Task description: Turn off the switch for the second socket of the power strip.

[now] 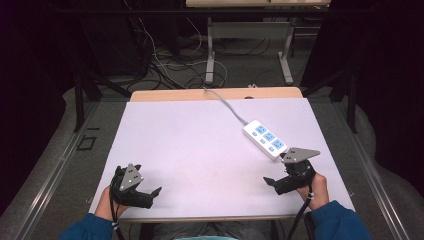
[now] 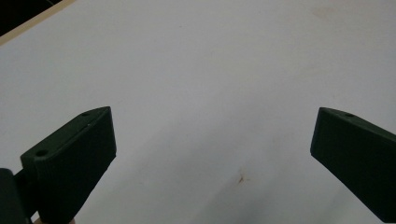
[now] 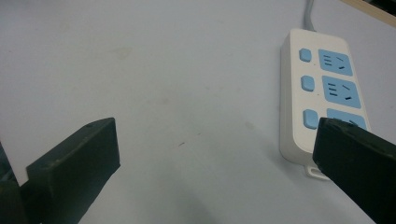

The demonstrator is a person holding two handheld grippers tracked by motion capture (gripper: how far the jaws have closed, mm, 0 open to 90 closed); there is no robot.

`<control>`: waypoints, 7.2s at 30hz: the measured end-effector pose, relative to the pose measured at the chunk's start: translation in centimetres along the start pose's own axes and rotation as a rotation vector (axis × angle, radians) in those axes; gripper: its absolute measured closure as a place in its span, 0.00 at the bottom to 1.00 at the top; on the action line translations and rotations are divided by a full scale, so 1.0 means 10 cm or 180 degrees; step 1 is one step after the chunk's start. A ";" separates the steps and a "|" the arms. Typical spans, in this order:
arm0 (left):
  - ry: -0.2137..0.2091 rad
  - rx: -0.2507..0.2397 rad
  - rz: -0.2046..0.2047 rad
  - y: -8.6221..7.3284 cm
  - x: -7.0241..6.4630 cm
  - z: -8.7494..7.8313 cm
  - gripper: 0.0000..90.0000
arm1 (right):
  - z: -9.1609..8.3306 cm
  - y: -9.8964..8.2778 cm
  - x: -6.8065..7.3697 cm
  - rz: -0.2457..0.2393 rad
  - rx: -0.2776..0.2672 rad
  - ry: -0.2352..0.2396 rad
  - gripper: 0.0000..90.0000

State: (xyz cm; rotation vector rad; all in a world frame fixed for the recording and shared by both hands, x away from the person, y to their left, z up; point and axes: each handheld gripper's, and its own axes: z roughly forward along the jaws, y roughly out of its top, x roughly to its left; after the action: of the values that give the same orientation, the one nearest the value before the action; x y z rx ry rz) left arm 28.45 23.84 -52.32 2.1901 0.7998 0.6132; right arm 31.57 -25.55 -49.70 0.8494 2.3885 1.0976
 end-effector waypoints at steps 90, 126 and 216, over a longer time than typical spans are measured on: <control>-0.0024 0.0026 0.0037 0.00 0.00 0.01 0.00 | 0.63 0.51 -0.82 0.0400 0.0026 -0.0177 0.01; -0.0032 0.0027 0.0033 0.00 0.00 0.01 0.00 | 0.86 0.44 -0.97 0.0636 0.0183 -0.0236 0.00; -0.0052 0.0065 0.0059 0.00 -0.01 0.02 0.00 | 1.04 0.36 -0.87 0.0739 0.0431 -0.0446 1.00</control>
State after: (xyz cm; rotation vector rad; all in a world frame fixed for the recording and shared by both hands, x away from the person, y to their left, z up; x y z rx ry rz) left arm 28.54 23.64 -52.45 2.2205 0.7811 0.5980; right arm 45.19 -23.71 -52.71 1.2339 2.3102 0.9302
